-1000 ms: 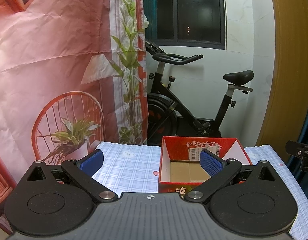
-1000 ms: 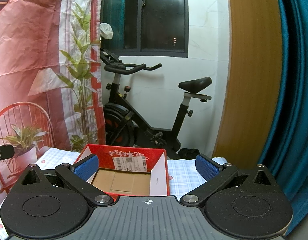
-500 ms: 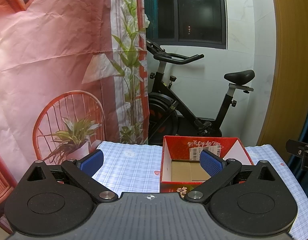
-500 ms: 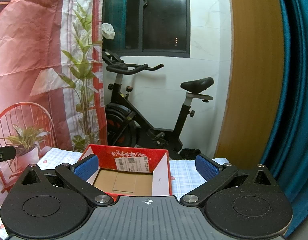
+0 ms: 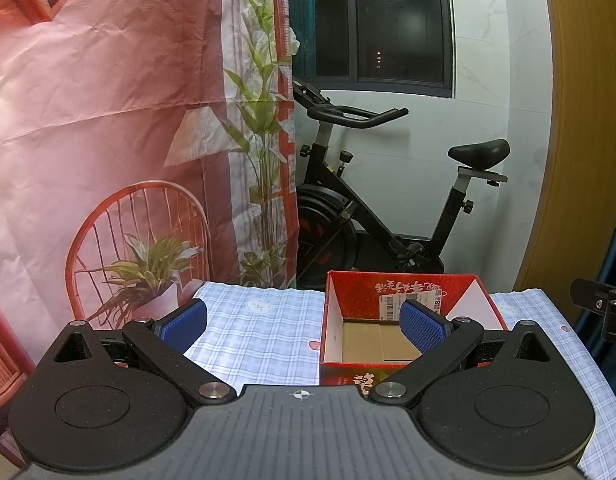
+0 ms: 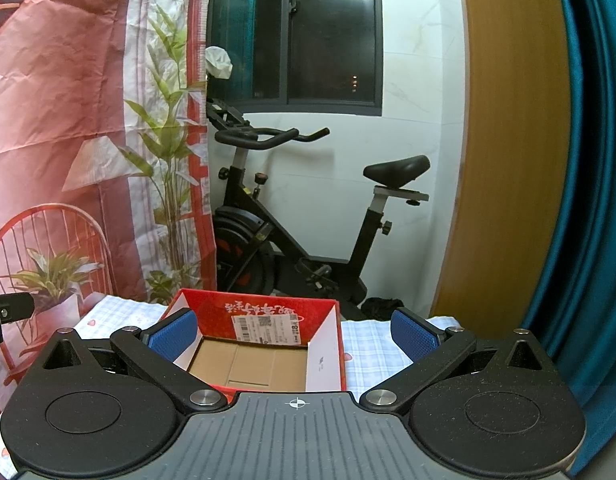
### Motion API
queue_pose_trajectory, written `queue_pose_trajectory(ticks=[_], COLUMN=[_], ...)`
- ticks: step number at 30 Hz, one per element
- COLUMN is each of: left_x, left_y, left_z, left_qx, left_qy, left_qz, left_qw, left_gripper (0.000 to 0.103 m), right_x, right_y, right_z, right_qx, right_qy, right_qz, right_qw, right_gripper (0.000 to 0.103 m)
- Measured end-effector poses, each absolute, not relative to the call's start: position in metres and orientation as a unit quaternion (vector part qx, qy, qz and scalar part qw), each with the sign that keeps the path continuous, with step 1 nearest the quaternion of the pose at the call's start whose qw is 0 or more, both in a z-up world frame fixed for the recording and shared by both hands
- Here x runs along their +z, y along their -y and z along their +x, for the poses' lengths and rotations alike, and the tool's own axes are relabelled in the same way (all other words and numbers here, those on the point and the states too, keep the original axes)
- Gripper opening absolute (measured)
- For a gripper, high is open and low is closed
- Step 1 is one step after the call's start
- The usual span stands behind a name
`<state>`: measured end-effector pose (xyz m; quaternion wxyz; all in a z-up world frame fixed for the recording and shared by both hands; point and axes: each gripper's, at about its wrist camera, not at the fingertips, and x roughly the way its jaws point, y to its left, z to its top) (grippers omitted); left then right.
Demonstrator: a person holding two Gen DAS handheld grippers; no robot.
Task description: Organize soft objects
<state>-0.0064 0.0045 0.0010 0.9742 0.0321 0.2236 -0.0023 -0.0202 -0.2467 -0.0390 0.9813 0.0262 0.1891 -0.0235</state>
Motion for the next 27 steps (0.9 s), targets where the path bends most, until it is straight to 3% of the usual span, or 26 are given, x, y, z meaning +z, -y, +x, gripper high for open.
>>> queue_pose_trajectory(ticks=[22,27], left_x=[-0.006,-0.02], left_y=[-0.004,-0.007], left_z=[-0.004,-0.004], left_qx=[-0.005,-0.008], left_qy=[-0.231,-0.23], left_qz=[0.031,0.038], left_qw=[0.973,0.972], left_gripper=[0.103,0.103], right_x=[-0.041,-0.064], right_y=[0.241,0.245], right_z=[-0.023,-0.021], right_qx=[-0.015,0.01], right_qy=[-0.188,-0.186], right_qz=[0.035,0.054], right_qw=[0.981,0.981], right_gripper=[0.103,0.103])
